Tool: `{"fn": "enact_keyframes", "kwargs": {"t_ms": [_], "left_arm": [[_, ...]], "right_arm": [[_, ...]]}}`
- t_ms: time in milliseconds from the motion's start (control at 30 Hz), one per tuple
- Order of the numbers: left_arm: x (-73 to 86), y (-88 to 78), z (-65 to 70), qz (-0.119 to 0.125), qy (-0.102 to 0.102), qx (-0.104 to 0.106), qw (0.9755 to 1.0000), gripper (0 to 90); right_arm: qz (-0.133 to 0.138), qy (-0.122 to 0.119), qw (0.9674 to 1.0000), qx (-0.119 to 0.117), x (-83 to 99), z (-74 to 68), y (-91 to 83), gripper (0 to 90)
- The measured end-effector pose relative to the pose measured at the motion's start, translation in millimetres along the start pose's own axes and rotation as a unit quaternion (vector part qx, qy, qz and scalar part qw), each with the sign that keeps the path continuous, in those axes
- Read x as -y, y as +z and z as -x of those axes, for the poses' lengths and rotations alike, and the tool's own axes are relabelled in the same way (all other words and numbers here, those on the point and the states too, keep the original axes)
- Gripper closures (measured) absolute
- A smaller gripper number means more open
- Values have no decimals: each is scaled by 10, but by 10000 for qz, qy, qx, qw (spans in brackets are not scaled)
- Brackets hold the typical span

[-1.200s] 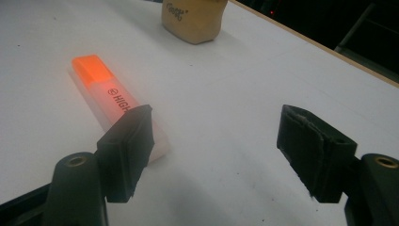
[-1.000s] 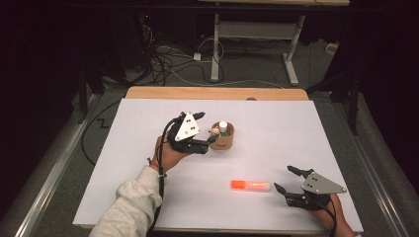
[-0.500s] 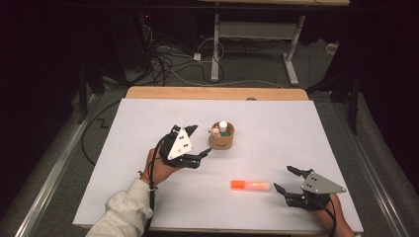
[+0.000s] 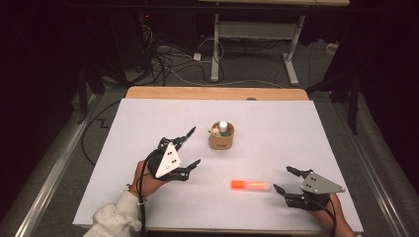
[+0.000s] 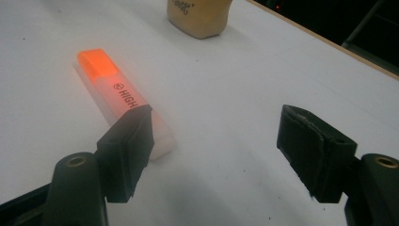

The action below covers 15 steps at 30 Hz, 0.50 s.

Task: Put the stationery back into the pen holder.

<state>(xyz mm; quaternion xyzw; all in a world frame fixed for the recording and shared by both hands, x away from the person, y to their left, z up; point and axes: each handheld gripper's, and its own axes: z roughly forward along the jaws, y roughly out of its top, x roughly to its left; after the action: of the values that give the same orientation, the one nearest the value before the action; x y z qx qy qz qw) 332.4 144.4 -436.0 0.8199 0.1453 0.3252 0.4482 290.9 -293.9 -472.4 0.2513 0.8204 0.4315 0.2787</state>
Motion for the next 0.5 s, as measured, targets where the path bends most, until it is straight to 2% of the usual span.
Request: {"fn": "enact_keyframes", "kwargs": {"t_ms": [200, 300, 500], "left_arm": [[172, -129, 27, -136, -1, -93, 9999, 188], [276, -218, 38, -238, -83, -110, 9996, 188], [475, -400, 63, -432, -244, -87, 9987, 188]], "right_arm": [[-141, 13, 9997, -223, -63, -11, -7, 283], [-335, -24, 9987, -377, -105, -20, 22, 282], [-557, -163, 9963, -629, -253, -52, 88, 283]]}}
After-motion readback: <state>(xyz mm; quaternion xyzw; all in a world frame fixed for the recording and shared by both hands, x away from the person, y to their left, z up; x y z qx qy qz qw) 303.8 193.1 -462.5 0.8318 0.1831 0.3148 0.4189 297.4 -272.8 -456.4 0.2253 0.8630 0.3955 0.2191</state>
